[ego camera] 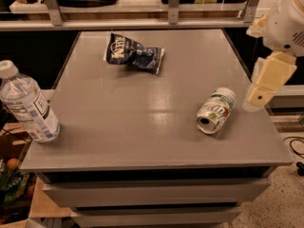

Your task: Move blue chip bag near blue plastic bottle

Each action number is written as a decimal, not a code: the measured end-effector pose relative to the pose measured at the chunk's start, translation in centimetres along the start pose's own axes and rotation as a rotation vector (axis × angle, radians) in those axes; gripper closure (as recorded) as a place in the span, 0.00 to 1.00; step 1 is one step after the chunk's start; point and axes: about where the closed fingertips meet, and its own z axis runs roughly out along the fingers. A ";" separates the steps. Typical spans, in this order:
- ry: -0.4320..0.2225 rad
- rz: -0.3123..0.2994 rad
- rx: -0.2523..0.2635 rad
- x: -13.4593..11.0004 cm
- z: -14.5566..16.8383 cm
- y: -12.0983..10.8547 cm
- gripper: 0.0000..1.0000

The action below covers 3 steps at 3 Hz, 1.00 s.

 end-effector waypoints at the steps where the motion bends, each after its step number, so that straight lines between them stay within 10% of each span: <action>1: -0.054 -0.036 0.001 -2.5 1.6 -2.6 0.00; 3: -0.153 -0.037 0.017 -5.5 3.5 -5.8 0.00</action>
Offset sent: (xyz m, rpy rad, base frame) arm 0.1197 0.0649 0.0003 0.2292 -0.1129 0.0886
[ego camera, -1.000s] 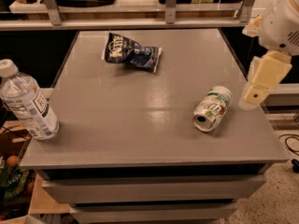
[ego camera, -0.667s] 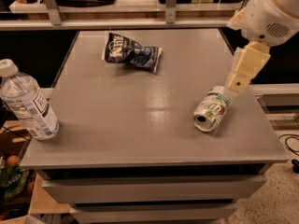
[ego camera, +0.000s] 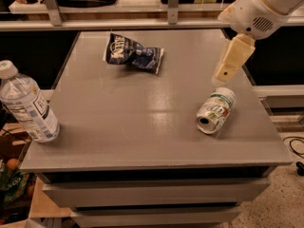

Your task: Move blue chip bag near blue plastic bottle

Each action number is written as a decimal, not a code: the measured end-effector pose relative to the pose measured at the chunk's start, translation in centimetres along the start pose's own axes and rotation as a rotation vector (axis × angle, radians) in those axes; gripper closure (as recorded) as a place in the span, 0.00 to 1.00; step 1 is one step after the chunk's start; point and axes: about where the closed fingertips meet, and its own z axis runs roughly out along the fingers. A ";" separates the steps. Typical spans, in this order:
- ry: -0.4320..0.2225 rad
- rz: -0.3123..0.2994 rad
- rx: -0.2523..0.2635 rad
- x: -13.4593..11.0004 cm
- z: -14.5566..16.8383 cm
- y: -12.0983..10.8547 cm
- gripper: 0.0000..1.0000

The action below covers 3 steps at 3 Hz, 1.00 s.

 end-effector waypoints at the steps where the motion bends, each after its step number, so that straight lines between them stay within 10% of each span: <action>1: -0.019 0.012 0.013 -0.3 0.1 0.0 0.00; 3: -0.221 -0.033 0.020 -6.0 4.5 -3.4 0.00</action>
Offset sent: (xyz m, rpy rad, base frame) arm 0.0552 0.0594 -0.0048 0.2298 -0.1193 0.0458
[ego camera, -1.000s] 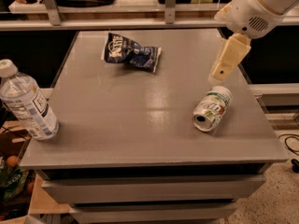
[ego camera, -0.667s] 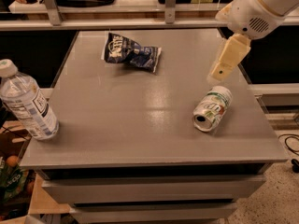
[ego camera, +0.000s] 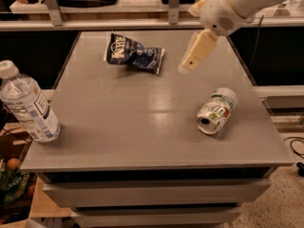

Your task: Move blue chip bag near blue plastic bottle

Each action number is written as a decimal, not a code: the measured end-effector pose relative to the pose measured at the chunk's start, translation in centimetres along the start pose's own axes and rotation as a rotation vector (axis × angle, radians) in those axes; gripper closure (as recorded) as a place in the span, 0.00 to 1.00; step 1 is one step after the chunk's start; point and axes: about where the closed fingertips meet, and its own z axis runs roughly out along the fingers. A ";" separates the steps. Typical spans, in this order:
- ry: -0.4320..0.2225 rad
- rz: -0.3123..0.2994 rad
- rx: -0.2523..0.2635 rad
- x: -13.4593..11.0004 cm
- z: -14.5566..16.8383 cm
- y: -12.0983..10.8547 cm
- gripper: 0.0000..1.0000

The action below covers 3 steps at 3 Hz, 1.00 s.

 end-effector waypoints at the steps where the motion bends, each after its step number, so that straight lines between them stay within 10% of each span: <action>1: -0.110 -0.037 -0.011 -3.0 3.0 -2.9 0.00; 3: -0.282 -0.039 -0.027 -7.0 8.8 -6.8 0.00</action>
Offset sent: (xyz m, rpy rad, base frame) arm 0.1167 0.0924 0.0113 0.2978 -0.0926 0.1557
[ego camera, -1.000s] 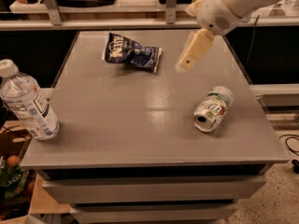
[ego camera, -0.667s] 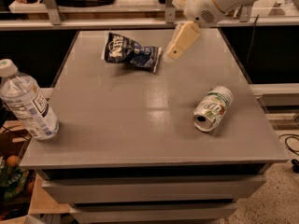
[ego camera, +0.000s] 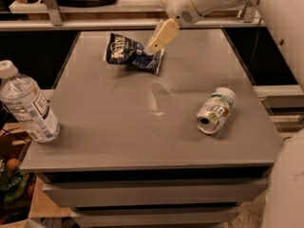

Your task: Move blue chip bag near blue plastic bottle

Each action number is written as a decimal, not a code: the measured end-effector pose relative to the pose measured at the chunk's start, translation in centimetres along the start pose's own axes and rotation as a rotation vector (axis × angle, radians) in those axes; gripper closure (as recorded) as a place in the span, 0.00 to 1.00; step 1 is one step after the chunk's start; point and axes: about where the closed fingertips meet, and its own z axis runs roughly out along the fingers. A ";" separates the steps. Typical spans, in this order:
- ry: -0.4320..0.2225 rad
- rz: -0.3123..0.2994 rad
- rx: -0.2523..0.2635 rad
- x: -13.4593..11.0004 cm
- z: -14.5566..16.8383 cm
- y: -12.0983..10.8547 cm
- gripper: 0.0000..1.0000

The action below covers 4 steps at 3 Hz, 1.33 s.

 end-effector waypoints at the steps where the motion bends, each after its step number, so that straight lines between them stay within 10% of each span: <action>1: -0.017 0.026 0.016 0.2 2.3 -0.4 0.00; 3: 0.004 0.097 -0.015 1.9 7.3 0.4 0.00; 4: 0.021 0.122 -0.048 2.7 9.2 1.0 0.16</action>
Offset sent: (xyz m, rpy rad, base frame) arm 0.0284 0.0436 -0.0606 0.0319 0.0790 -0.0800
